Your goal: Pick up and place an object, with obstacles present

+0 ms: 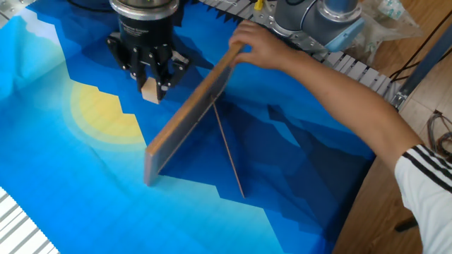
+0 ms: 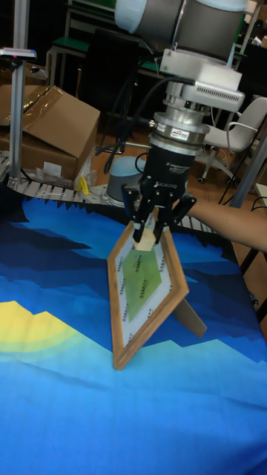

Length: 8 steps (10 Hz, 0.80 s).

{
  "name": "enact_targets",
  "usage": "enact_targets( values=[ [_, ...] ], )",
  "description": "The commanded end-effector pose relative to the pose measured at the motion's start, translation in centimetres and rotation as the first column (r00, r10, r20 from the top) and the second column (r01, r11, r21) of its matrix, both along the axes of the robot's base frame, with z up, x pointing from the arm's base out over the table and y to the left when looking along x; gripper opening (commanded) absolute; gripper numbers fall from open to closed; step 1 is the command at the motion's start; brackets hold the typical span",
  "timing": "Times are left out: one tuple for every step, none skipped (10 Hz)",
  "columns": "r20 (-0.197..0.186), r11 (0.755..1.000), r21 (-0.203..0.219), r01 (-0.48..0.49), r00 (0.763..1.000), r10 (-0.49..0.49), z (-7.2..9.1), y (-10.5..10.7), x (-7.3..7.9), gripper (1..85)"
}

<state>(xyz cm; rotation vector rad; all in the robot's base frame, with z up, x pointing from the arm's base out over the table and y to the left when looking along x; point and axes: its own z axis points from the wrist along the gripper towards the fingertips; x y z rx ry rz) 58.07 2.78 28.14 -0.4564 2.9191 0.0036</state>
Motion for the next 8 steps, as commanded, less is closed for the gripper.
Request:
enact_targets(
  values=[
    [-0.062,0.999,0.038,-0.025,0.998,0.027,5.9,1.1,-3.6,1.3],
    [-0.085,1.0,0.028,0.0,0.996,0.002,8.1,2.0,-4.8,1.3],
    [-0.096,0.999,0.01,0.031,0.995,-0.03,9.8,3.1,-5.4,1.3],
    [-0.097,0.996,0.006,0.084,0.992,-0.083,10.4,5.5,-5.3,1.3],
    [-0.087,0.993,0.001,0.119,0.989,-0.119,9.7,7.7,-4.9,1.3],
    [-0.06,0.99,0.005,0.144,0.988,-0.143,8.1,9.9,-4.2,1.3],
    [-0.035,0.988,0.007,0.153,0.988,-0.152,6.2,11.1,-3.3,1.3],
    [-0.01,0.99,0.007,0.141,0.99,-0.141,3.8,11.5,-2.1,1.3]
  ],
)
